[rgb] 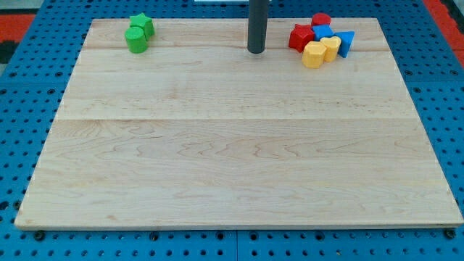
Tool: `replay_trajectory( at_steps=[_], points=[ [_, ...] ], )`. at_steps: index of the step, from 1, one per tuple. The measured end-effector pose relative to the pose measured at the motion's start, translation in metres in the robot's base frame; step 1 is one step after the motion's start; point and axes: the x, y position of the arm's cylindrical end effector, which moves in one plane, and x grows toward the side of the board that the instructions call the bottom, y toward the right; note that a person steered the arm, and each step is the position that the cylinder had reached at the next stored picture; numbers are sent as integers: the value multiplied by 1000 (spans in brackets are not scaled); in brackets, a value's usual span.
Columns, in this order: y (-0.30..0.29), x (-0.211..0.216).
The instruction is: Slide the hexagon into the bottom right side of the green circle
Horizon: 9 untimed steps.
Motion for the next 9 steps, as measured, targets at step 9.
replay_trajectory(
  at_steps=[9],
  points=[
    [175, 59]
  ],
)
